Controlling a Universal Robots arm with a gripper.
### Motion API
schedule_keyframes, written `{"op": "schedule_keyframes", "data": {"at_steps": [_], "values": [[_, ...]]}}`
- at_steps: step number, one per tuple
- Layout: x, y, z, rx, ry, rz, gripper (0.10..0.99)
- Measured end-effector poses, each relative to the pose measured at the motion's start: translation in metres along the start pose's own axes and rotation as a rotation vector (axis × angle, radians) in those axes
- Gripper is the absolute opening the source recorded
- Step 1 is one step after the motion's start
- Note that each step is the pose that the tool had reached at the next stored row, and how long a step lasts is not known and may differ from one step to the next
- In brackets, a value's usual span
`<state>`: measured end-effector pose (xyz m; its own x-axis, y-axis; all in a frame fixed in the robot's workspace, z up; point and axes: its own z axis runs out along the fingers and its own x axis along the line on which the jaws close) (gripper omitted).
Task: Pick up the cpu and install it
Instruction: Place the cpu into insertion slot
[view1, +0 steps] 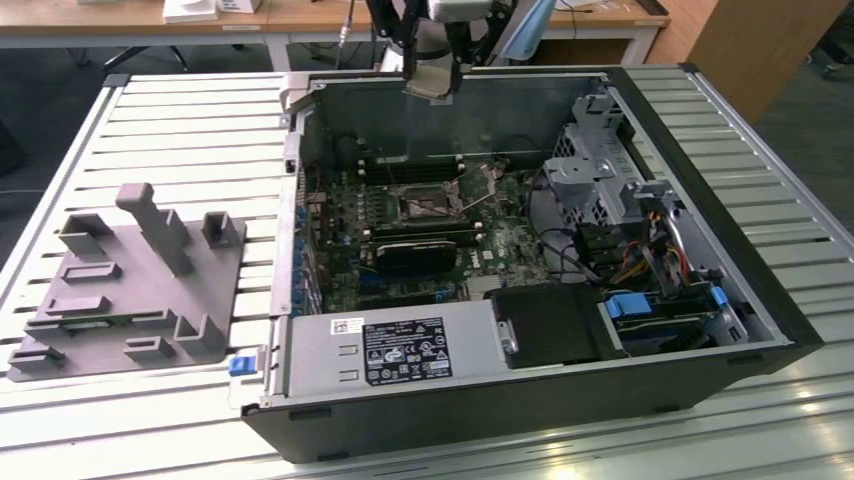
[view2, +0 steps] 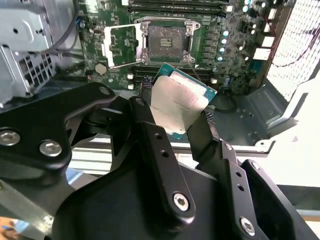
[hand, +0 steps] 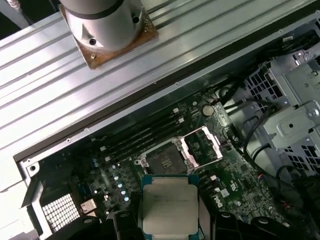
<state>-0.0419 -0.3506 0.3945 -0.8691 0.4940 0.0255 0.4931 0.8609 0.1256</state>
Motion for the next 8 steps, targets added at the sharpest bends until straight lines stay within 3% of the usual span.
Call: {"op": "schedule_keyframes", "data": {"at_steps": [8], "values": [[-0.0001, -0.0003, 0.0028, -0.004, -0.0178, 0.141, 0.537]]}}
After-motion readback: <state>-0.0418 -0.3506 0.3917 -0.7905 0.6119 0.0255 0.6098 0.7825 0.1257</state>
